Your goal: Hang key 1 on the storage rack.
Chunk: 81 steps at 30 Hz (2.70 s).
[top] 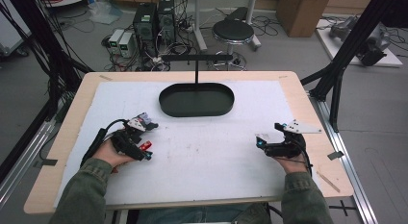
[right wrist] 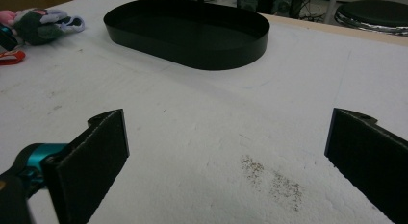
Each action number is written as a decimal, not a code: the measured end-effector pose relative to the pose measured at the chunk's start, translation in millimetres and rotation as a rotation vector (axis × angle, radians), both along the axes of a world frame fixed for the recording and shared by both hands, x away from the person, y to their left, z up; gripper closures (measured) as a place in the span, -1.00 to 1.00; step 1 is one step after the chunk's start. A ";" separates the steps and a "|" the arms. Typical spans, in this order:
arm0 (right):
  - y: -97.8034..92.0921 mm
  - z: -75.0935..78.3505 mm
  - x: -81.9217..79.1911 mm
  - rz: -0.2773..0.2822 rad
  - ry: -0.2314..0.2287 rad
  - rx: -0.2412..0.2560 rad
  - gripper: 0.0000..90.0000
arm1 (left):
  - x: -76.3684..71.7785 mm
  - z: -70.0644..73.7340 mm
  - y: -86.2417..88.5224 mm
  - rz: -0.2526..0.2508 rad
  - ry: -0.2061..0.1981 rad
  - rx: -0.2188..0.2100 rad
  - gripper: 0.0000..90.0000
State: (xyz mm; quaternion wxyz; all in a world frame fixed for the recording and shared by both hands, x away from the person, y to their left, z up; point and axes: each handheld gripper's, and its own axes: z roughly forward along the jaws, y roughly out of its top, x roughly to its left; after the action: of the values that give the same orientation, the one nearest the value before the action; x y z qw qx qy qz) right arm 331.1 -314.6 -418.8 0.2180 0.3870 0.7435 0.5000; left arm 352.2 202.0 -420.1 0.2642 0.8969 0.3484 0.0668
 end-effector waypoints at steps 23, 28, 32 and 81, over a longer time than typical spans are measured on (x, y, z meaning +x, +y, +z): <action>0.4 -0.3 0.2 0.006 0.004 -0.002 -0.99 | 1.4 -0.3 1.6 0.047 -0.028 0.040 0.61; 0.4 -0.3 0.2 0.005 0.004 -0.001 -0.99 | -0.9 4.7 2.3 0.036 -0.039 0.029 0.61; 0.6 -0.4 0.4 0.005 0.003 -0.002 -0.99 | -2.9 10.5 4.0 0.037 -0.055 -0.005 0.61; -0.3 0.2 0.2 0.013 -0.005 0.006 -0.99 | 38.5 180.7 -16.0 -0.076 -0.267 -0.279 0.62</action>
State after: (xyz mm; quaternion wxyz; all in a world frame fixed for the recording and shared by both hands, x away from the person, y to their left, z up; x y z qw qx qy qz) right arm 331.4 -314.8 -418.6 0.2152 0.3814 0.7441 0.5045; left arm 390.8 186.0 -239.5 0.4322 0.8472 0.2819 0.1264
